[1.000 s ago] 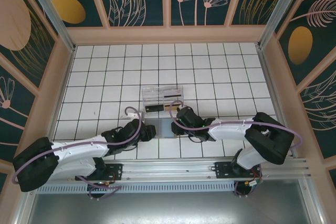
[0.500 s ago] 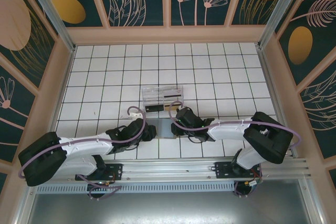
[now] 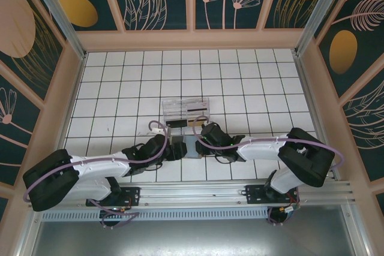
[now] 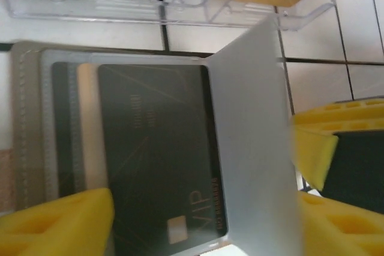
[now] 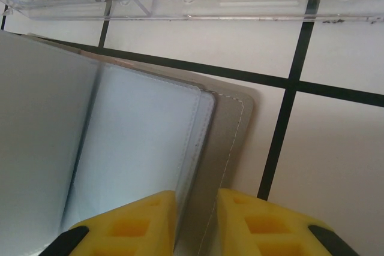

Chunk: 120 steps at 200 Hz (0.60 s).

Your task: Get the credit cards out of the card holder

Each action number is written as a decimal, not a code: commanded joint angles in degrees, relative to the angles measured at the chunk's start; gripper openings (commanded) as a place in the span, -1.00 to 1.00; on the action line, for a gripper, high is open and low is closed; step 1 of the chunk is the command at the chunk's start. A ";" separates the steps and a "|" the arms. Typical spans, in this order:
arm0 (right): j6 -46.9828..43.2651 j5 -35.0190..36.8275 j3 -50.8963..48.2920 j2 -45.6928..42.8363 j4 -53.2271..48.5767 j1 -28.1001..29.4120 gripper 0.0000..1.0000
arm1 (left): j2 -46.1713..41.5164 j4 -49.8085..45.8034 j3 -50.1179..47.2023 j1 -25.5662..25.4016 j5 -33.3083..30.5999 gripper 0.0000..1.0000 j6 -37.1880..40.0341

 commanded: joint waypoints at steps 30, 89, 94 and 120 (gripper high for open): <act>0.58 -0.29 0.97 1.38 0.51 0.49 -0.46 | -1.98 2.67 -0.75 0.22 1.93 0.69 0.80; 0.92 1.17 0.58 0.09 0.23 0.55 -0.46 | -1.59 13.07 0.43 0.22 7.73 0.46 2.92; 1.09 1.33 0.45 -0.06 0.23 0.53 -0.46 | -1.29 13.32 0.63 0.26 8.04 0.45 3.13; 1.59 1.93 -0.28 -1.55 0.63 0.51 -0.46 | 0.45 13.59 1.39 0.22 8.64 0.42 3.15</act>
